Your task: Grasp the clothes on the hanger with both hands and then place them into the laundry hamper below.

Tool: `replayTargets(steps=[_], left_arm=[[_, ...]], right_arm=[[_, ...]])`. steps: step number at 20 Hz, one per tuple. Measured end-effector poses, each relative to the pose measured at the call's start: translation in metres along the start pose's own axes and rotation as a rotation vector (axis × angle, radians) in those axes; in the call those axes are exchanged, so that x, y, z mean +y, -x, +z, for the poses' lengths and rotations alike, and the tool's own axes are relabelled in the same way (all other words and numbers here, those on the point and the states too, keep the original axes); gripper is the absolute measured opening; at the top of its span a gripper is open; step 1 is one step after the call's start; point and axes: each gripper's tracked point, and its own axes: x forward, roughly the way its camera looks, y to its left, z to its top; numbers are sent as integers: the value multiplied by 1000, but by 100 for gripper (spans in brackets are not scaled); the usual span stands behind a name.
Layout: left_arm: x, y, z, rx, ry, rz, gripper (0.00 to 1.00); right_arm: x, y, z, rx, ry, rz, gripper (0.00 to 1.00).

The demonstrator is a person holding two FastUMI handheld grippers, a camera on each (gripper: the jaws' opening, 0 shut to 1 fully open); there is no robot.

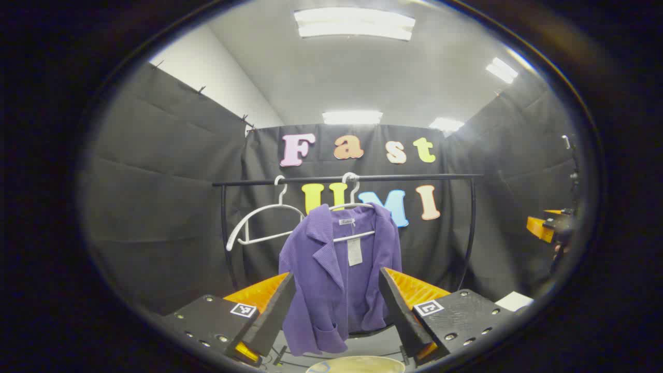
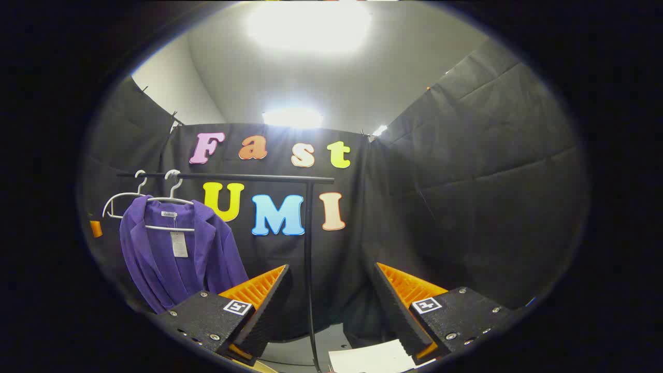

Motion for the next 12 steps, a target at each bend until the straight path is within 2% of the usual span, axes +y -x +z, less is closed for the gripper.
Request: replayTargets(steps=[1,2,3,6,8,12], left_arm=[[0,0,0,-4,19,-7,99],[0,1,0,-9,26,-15,93],[2,0,-1,-10,22,-14,99],[-9,1,-3,5,-32,-12,99],[-31,1,-13,22,-22,-49,99],[-37,-2,-39,89,-15,-42,99]], right_arm=[[0,1,1,-2,11,-2,96],[0,2,3,-4,16,-6,96],[1,4,4,-3,14,-3,96],[8,8,4,1,6,11,96],[15,10,1,10,15,22,96],[23,17,-7,37,23,49,96]])
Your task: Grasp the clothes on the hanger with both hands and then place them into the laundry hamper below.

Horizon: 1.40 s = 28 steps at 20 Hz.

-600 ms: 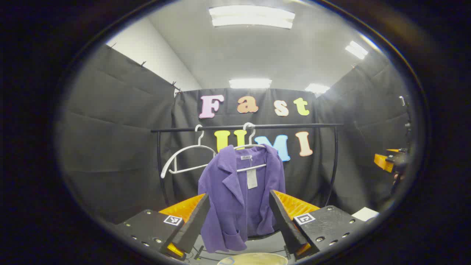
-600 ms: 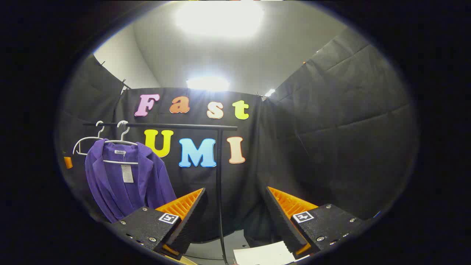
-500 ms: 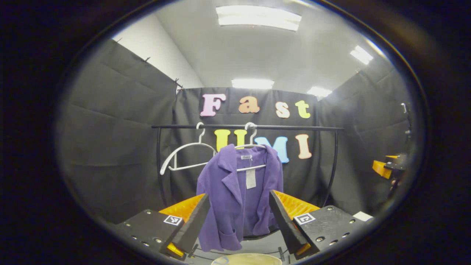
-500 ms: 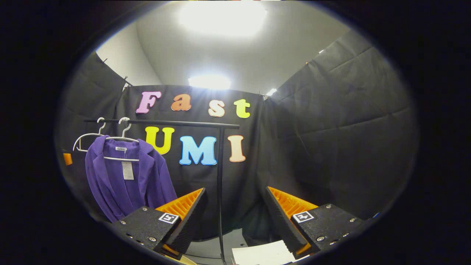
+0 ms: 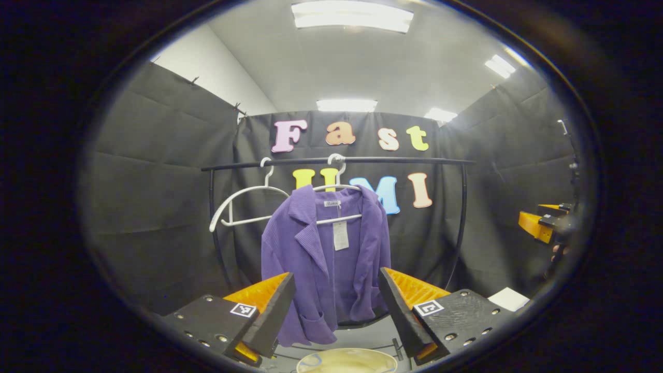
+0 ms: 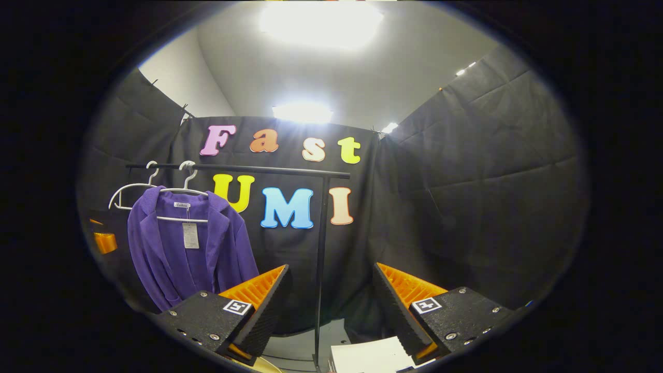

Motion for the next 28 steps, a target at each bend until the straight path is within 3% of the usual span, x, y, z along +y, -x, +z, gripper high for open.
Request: replayTargets(steps=[2,10,16,22,23,27,28], left_arm=[[-4,0,-6,5,26,-22,93],[13,-22,-22,29,67,3,94],[34,-40,-36,65,84,40,93],[53,-72,-4,44,172,71,94],[55,-78,1,34,177,70,99],[59,-108,21,8,180,85,93],[60,-115,27,-2,178,90,99]], right_arm=[[3,2,-5,19,-1,8,96],[30,-6,-9,60,9,59,96],[91,-31,5,70,-42,157,96],[169,-67,37,70,-62,300,96],[179,-73,42,75,-78,321,96],[213,-109,48,117,-159,388,96],[215,-121,49,115,-156,385,96]])
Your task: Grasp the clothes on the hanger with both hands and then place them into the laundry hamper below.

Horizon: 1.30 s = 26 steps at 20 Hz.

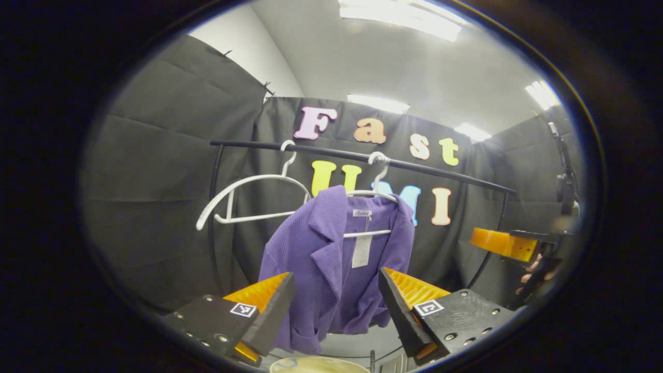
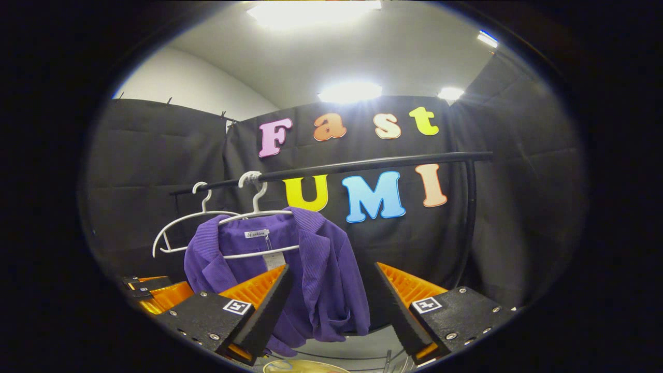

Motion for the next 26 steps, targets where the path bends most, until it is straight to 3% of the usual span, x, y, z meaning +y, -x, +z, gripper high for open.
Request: replayTargets(steps=[2,10,12,15,21,22,23,26], left_arm=[[0,-18,10,-18,-15,16,93],[-3,-82,13,-13,-34,106,93],[1,-99,4,1,-43,151,93],[10,-120,-13,32,-43,218,99],[27,-140,-23,38,-76,338,99],[28,-141,-24,38,-83,346,88],[29,-141,-23,33,-94,359,87],[39,-138,-26,36,-113,405,61]], right_arm=[[7,-28,-1,8,-9,21,96],[37,-124,-37,107,-78,130,95],[36,-144,-47,125,-53,125,92],[38,-171,-55,126,-11,119,96],[35,-206,-78,171,-82,113,95],[35,-209,-80,171,-83,113,91],[33,-213,-80,165,-77,112,95],[35,-219,-75,142,-54,129,90]])
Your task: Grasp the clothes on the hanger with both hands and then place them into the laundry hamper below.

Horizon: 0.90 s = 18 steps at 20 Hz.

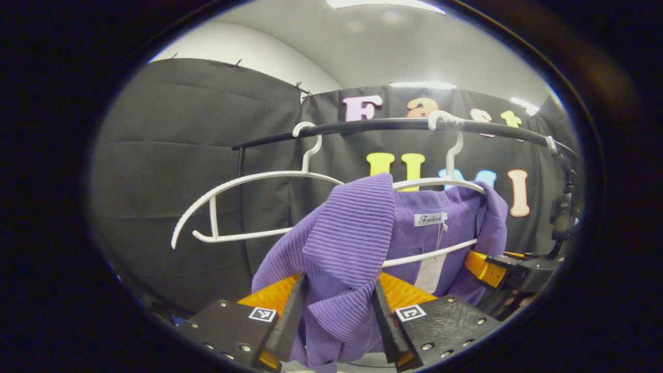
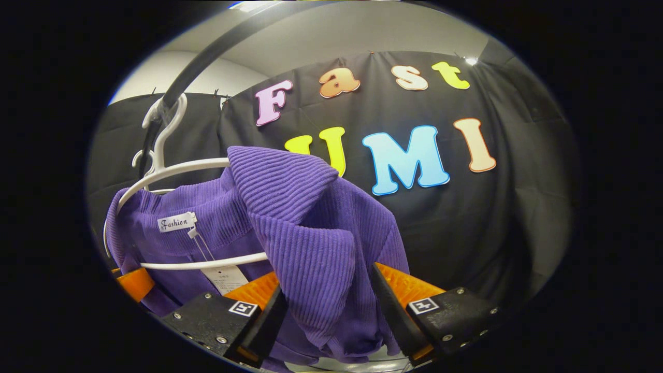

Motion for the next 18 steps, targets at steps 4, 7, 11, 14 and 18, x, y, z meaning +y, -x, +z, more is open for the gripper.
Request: replayTargets(steps=[4,7,11,14,18], left_arm=[[3,-2,1,-14,9,14,37],[6,4,3,-37,29,11,13],[4,7,1,-31,36,-28,10],[8,14,7,-42,113,-35,10],[10,33,16,-49,147,-29,9]], right_arm=[[-4,-13,9,-27,29,35,58],[-9,-9,14,-34,4,55,25],[-3,-3,16,-47,-57,136,7],[-2,2,14,-48,-71,198,0],[-4,9,15,-65,-90,217,0]])
